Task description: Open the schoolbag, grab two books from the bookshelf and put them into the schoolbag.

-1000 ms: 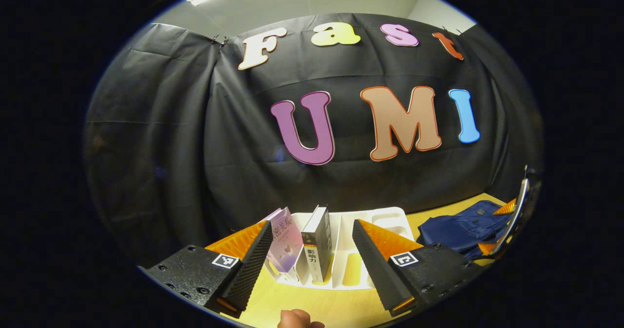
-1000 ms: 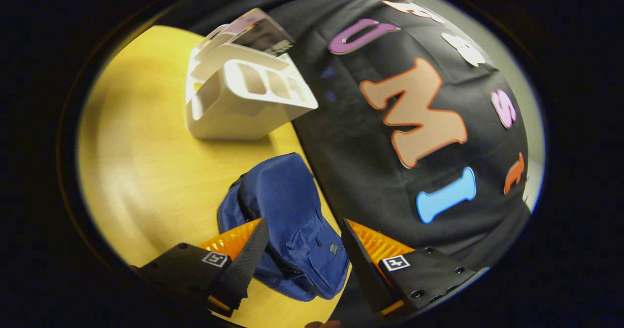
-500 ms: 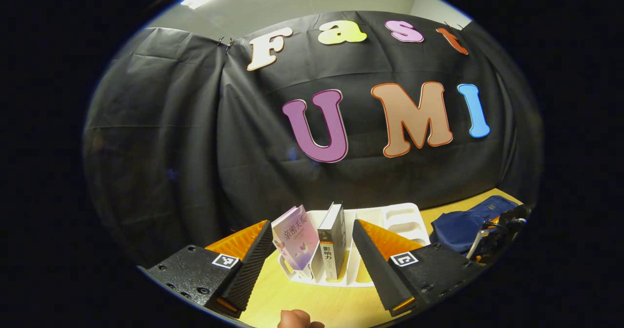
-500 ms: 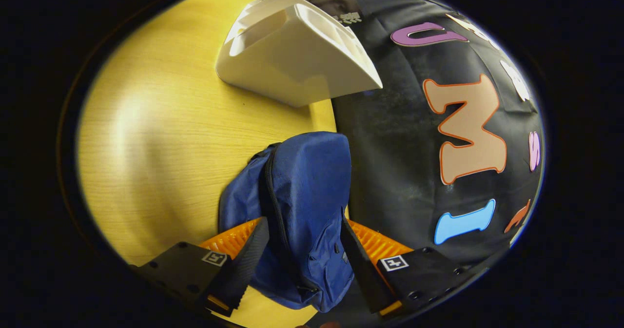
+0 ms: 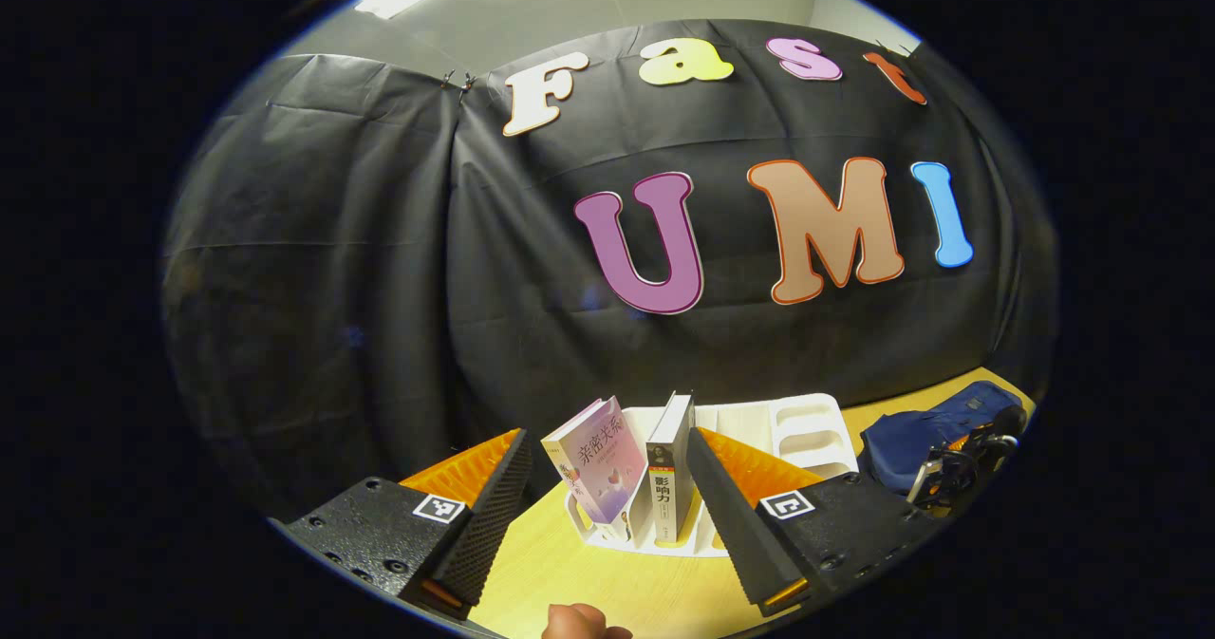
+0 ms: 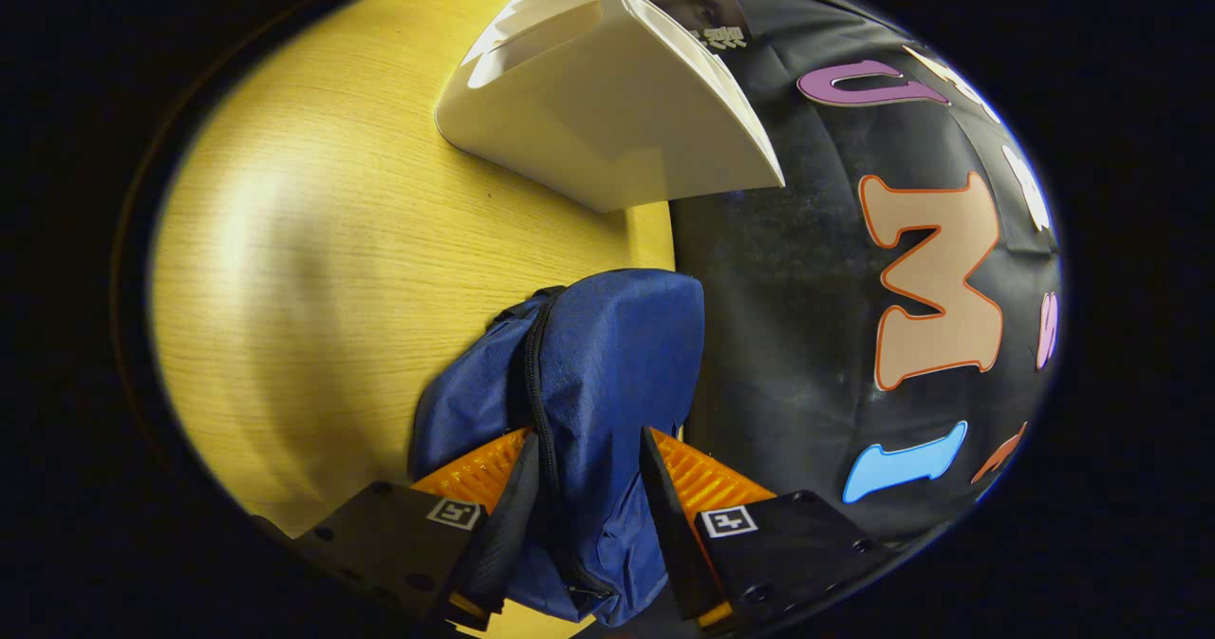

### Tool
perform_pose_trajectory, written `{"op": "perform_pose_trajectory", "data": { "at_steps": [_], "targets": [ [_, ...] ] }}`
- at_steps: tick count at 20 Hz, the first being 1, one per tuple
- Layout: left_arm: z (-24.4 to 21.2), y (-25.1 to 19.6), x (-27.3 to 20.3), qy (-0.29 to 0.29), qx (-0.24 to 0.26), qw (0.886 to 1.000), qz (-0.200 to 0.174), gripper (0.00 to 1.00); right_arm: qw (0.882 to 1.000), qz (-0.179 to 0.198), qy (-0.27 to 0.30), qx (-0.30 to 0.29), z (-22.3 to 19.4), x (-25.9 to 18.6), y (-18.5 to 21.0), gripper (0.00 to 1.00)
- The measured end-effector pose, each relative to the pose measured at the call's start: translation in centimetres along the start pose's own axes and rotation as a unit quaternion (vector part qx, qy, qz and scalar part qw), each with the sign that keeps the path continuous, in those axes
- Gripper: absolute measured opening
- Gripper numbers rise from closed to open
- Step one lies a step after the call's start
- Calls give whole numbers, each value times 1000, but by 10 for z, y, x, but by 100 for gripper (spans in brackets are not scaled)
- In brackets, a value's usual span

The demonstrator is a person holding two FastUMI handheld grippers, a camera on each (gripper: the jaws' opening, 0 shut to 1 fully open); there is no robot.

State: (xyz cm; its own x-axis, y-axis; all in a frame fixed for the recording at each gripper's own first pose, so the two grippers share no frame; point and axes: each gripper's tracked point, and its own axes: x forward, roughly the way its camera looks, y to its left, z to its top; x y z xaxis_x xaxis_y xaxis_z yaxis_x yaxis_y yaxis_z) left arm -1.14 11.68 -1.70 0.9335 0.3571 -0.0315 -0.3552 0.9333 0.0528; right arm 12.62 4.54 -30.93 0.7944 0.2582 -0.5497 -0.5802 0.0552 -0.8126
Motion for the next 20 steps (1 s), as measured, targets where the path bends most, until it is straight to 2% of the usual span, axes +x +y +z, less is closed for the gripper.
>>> {"op": "perform_pose_trajectory", "data": {
  "at_steps": [2,4,5,6,7,8,10,11,14,15,16,17,19,20],
  "targets": [
    [10,2,-3,-24,-5,1000,5,100,1000,-3,11,-4,-2,3,-2,47],
    [26,0,-5,-57,-12,998,0,96,999,11,29,13,-5,3,6,36],
    [32,-1,-6,-68,-11,998,-3,96,999,7,44,9,-10,11,5,26],
    [34,-1,-6,-72,-7,997,-3,99,999,21,40,9,-5,7,9,15],
    [31,-1,-6,-69,-3,998,-4,96,998,23,52,16,-5,7,11,4],
    [28,-4,-5,-64,-2,998,-7,96,998,29,51,25,-8,6,12,8],
    [27,-4,-5,-60,-6,998,-8,100,997,30,45,47,-6,7,10,5],
    [26,-3,-5,-60,-10,998,-8,96,997,26,41,63,-6,7,8,5],
    [16,-5,-4,-45,-19,999,-15,96,995,45,54,75,-11,7,15,12],
    [13,-5,-3,-39,-21,999,-15,100,994,49,55,81,-11,6,16,5],
    [11,-4,-2,-34,-20,999,-14,100,993,49,54,91,-10,7,13,5],
    [10,-4,-3,-30,-19,999,-14,97,992,50,53,101,-9,6,10,9],
    [9,-4,-3,-28,-19,999,-14,96,987,57,49,139,-10,6,9,0],
    [7,-5,-3,-26,-19,999,-15,96,985,64,52,154,-12,4,8,0]
  ]
}}
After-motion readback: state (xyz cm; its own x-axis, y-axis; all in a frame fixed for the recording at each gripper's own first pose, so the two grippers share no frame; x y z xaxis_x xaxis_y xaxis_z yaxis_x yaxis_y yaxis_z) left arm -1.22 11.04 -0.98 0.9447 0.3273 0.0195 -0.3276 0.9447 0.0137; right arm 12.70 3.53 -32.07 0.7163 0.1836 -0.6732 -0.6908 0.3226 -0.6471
